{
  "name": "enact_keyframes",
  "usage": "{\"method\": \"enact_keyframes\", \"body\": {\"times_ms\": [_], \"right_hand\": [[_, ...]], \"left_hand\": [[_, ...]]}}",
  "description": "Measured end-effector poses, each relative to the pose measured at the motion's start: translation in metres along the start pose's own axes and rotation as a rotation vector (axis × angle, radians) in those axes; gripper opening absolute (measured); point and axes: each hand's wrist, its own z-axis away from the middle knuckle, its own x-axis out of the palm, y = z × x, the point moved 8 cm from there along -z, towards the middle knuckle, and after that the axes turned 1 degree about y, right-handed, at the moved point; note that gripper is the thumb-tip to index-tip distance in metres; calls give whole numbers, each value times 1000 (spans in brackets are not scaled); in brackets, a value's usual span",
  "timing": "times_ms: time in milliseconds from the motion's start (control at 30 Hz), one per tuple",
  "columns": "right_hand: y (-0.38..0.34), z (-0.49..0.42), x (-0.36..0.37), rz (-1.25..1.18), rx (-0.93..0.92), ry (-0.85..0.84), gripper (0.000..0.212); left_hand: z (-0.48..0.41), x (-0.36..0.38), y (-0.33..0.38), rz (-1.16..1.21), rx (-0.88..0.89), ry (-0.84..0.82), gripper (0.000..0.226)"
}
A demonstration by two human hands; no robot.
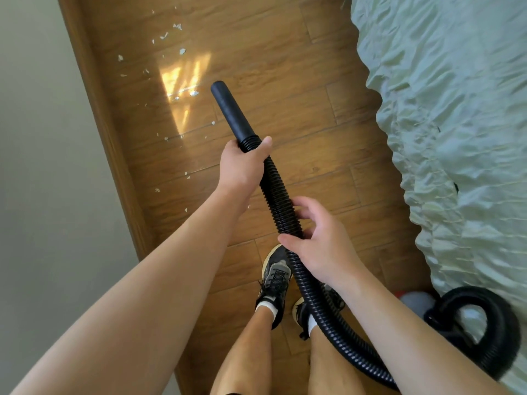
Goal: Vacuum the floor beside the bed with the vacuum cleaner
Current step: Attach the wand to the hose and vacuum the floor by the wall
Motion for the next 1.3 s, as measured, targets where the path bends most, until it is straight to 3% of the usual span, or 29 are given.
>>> {"method": "enact_keyframes", "body": {"times_ms": [400, 800, 1300], "right_hand": [[33, 17, -22, -99, 51, 104, 54], [112, 64, -57, -255, 127, 239, 54], [242, 152, -72, -339, 205, 320, 53]], "left_hand": [[21, 52, -20, -77, -5, -156, 25], [75, 139, -53, -287, 121, -303, 26], [163, 213, -164, -498, 135, -426, 24]]}}
